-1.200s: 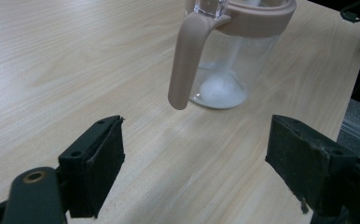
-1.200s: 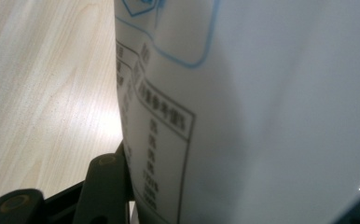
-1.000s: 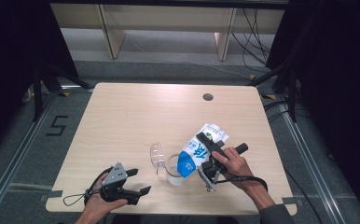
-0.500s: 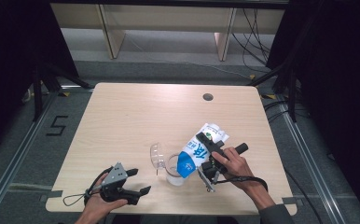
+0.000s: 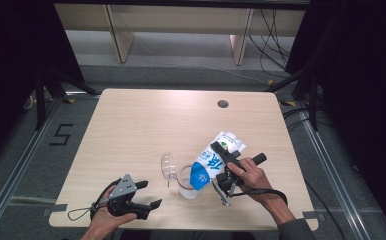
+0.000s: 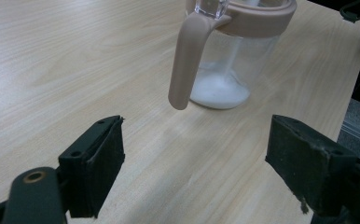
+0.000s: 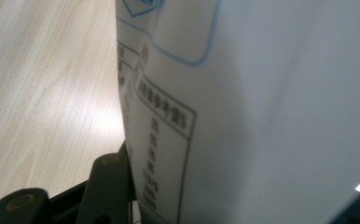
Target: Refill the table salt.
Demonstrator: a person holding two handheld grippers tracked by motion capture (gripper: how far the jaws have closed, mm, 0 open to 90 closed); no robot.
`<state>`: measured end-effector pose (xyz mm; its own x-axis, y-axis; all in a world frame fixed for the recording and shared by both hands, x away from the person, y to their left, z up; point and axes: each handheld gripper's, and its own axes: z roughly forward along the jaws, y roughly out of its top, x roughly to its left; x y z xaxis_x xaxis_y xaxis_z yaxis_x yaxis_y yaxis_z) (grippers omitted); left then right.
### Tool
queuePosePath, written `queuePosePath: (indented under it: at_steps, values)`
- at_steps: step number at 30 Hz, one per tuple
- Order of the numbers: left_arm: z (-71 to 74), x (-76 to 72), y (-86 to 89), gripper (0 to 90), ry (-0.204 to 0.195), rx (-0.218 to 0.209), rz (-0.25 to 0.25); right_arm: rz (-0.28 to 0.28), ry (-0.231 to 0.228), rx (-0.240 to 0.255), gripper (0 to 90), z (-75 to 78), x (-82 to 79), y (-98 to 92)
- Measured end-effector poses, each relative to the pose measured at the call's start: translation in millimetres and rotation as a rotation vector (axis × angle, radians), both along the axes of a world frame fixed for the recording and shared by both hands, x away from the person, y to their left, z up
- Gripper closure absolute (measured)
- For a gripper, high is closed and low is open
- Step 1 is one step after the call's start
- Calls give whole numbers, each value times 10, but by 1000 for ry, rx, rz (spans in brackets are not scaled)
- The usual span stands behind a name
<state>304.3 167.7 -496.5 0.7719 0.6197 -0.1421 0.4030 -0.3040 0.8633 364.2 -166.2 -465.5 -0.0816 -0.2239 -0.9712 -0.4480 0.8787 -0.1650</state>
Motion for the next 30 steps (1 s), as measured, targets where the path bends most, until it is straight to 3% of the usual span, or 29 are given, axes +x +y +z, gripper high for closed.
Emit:
queuePosePath:
  at_steps: [1, 3, 5, 7, 9, 12, 17, 20, 24, 28, 30]
  values:
    - [-5, -12, -10, 184, 18, -13, 16, 18, -9, -17, 520, 15, 10, 10]
    - [-2, -6, -4, 184, 9, -6, 9, 17, -10, -14, 520, 17, 8, 11]
    - [-1, 0, 0, 184, 1, 0, 1, 47, -42, -51, 521, 52, 16, 28]
    - [-1, 0, -1, 184, 2, 0, 1, 5, -7, -8, 522, 18, 1, 2]
    - [-6, -13, -11, 184, 20, -14, 16, 7, -14, -12, 523, 23, 3, 2]
    - [-1, 1, 0, 184, 1, 0, 1, -2, -11, -2, 523, 19, -2, -5]
    - [-5, -13, -10, 184, 19, -14, 15, -1, -13, -14, 524, 21, -4, -2]
    - [-1, 1, 1, 184, 1, 0, 0, 12, -26, -30, 527, 24, 1, 11]
    - [-5, -11, -9, 184, 18, -13, 14, 40, -50, -67, 528, 57, 2, 32]
    - [-1, 0, 0, 184, 2, -1, 0, -1, -27, -33, 532, 18, -18, 13]
    - [-6, -13, -10, 184, 19, -14, 15, 0, -28, -24, 533, 18, -19, 11]
